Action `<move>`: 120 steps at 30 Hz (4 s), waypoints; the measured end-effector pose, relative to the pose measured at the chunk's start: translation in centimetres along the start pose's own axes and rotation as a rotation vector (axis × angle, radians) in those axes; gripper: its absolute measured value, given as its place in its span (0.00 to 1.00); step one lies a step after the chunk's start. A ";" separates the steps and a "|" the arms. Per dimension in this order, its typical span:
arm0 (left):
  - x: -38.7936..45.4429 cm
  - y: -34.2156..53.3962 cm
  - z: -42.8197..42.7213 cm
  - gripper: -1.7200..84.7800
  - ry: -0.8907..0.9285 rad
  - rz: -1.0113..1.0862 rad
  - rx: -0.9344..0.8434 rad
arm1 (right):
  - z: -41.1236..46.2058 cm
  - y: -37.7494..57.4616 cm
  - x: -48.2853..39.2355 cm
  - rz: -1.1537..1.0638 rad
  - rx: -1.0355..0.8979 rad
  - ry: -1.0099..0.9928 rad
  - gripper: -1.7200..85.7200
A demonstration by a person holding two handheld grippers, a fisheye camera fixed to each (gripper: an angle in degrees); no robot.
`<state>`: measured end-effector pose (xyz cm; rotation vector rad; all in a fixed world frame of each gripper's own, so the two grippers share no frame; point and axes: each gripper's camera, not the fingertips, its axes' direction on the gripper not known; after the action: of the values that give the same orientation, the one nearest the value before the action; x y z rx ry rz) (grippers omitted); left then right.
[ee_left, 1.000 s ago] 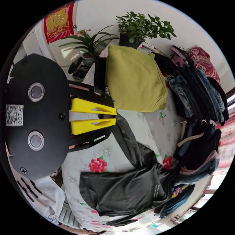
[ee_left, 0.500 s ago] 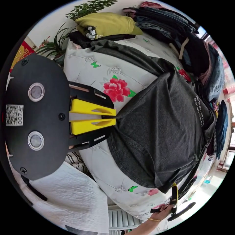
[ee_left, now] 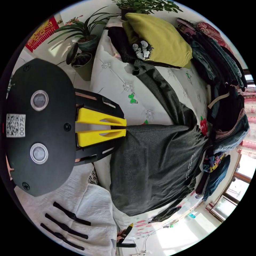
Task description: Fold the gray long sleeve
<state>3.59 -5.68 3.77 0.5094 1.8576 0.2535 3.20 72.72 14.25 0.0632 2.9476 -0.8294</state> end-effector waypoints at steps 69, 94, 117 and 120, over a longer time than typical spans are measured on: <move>-2.2 -22.2 3.5 0.02 -0.102 0.126 -0.032 | 0.3 -17.5 -7.6 -0.019 0.053 0.319 0.06; -2.1 -27.3 -0.8 0.07 0.036 0.115 -0.053 | -5.8 -28.9 5.0 0.059 -0.269 0.968 0.05; 2.6 -32.0 5.0 0.01 -0.173 0.265 0.041 | 10.1 -33.3 -11.5 -0.389 -0.071 0.330 0.02; -0.1 -32.8 5.0 0.02 -0.073 0.148 0.054 | 10.0 -33.7 -11.0 -0.357 -0.098 0.333 0.02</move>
<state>1.06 -35.06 -11.40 0.6860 1.7617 0.2808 12.76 38.53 24.16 -0.3784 3.3695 -0.7737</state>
